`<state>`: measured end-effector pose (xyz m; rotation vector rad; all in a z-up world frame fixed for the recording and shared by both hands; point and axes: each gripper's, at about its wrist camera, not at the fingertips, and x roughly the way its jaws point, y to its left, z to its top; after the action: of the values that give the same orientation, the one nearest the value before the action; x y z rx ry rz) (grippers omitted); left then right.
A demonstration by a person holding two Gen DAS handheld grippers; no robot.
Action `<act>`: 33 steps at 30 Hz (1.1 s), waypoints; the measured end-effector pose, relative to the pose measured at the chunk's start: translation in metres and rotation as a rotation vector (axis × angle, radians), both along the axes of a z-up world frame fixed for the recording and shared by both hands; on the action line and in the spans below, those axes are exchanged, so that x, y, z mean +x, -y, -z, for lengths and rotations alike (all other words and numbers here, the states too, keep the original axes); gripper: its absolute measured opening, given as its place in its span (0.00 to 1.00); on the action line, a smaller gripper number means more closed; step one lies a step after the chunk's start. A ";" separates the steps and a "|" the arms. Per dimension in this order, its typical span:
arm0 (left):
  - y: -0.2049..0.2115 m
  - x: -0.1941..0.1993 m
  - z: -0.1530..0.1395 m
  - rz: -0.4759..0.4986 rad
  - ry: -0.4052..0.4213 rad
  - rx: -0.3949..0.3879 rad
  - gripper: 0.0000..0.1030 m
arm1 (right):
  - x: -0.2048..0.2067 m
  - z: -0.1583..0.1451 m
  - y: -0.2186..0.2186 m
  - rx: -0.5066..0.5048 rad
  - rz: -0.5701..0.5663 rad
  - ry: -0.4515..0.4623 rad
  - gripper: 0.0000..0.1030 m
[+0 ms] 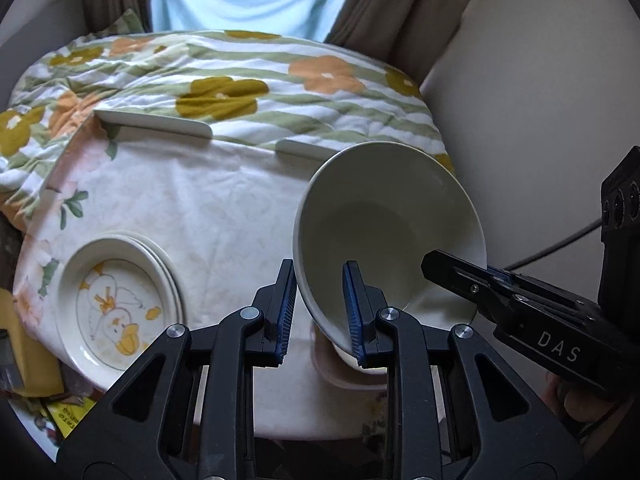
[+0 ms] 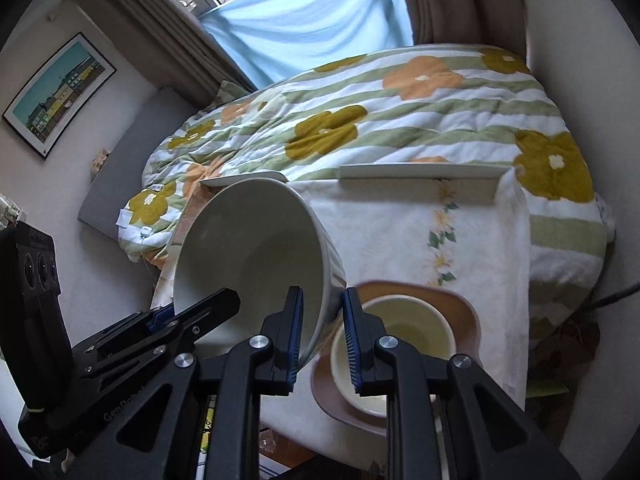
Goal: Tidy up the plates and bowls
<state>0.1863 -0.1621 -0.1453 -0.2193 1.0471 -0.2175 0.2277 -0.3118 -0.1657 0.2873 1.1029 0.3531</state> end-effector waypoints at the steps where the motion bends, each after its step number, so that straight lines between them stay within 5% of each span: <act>1: 0.008 -0.001 0.005 0.022 -0.018 -0.002 0.20 | -0.004 0.003 0.006 0.001 0.018 -0.009 0.18; 14: 0.057 0.000 0.072 0.193 -0.190 0.060 0.20 | -0.032 0.060 0.051 -0.006 0.141 -0.139 0.18; 33: 0.088 0.007 0.092 0.282 -0.152 0.305 0.20 | -0.039 0.080 0.047 -0.111 0.123 -0.132 0.18</act>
<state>0.1937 -0.2502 -0.2377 0.1921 1.2458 -0.2950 0.1890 -0.3584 -0.2456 0.2815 1.2242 0.1638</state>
